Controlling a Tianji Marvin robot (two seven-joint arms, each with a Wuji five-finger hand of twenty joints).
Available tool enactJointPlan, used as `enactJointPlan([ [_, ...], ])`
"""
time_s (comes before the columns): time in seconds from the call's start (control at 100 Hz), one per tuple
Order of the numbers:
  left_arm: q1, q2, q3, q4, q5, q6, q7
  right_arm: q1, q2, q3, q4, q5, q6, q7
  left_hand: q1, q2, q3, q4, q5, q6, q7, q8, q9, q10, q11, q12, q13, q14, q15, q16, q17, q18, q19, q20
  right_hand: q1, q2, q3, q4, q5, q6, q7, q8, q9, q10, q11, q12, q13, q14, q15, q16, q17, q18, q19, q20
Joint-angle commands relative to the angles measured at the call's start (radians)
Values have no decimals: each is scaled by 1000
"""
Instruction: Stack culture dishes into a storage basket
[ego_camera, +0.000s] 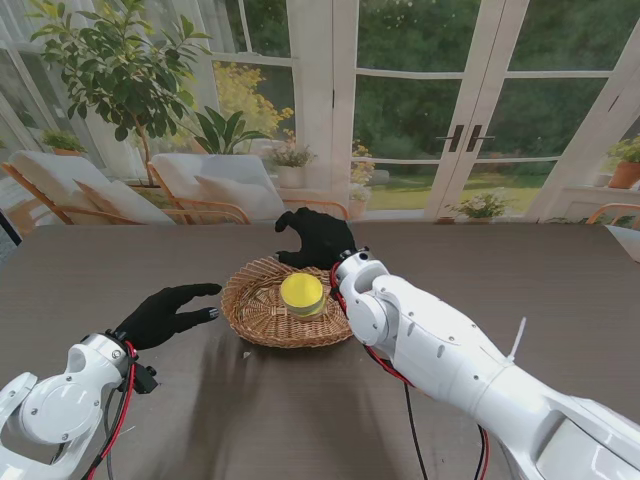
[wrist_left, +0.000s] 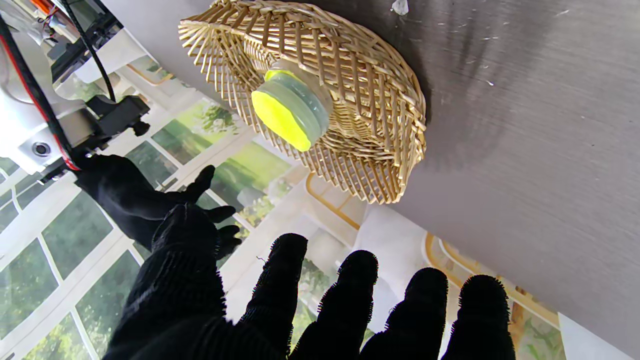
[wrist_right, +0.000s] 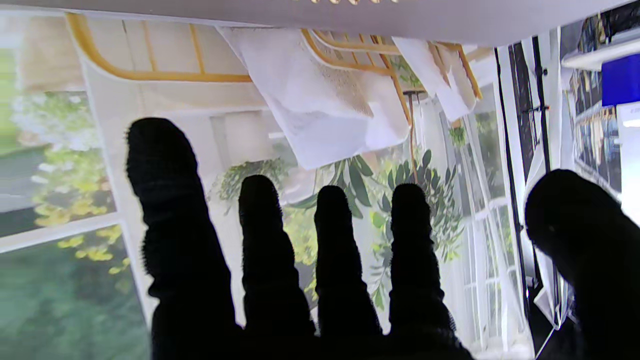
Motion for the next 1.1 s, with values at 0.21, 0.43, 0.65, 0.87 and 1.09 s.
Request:
enactJointPlan([
  [0.21, -7, -8, 12, 17, 10, -24, 10, -187, 99, 186, -238, -25, -11, 70, 27, 35, -16, 29, 17, 6, 2, 3, 10, 0, 3, 8, 20, 6, 6, 10, -7, 31, -4, 12, 19, -62, 31, 22, 69, 7, 12, 17, 66, -13, -20, -17, 52, -19, 10, 10, -498, -27, 56, -25],
  [0.43, -21, -12, 29, 35, 17, -52, 39, -383, 152, 376, -457, -19, -45, 160, 28, 34, -16, 28, 19, 6, 3, 2, 7, -1, 2, 8, 20, 4, 6, 10, -7, 32, -4, 11, 28, -71, 49, 21, 95, 17, 9, 17, 104, -13, -36, -20, 67, -15, 7, 14, -490, -24, 69, -30],
  [0.65, -37, -15, 43, 56, 7, -75, 57, -542, 175, 524, -583, 22, -104, 216, 31, 33, -16, 28, 18, 8, 2, 2, 6, -1, 2, 8, 17, 4, 5, 10, -14, 30, -9, 8, 36, -74, 55, 21, 99, 21, 2, 15, 106, -14, -47, -19, 64, -13, -1, 15, -498, -21, 67, -37],
  [0.87, -47, -20, 58, 68, 1, -95, 82, -648, 185, 624, -637, 87, -170, 258, 32, 30, -16, 28, 15, 13, 0, 0, 3, -2, 1, 7, 17, 1, 5, 10, -13, 32, -10, 6, 44, -74, 58, 21, 89, 27, -13, 11, 92, -15, -60, -18, 47, -11, -13, 17, -512, -24, 58, -40],
  [1.09, -51, -24, 64, 75, -9, -113, 100, -736, 192, 695, -699, 156, -199, 309, 33, 28, -15, 28, 16, 15, 0, -1, 2, 0, 1, 7, 17, 2, 5, 9, -13, 33, -10, 4, 55, -76, 59, 21, 87, 28, -19, 13, 85, -19, -66, -15, 35, -11, -21, 18, -523, -29, 47, -40],
])
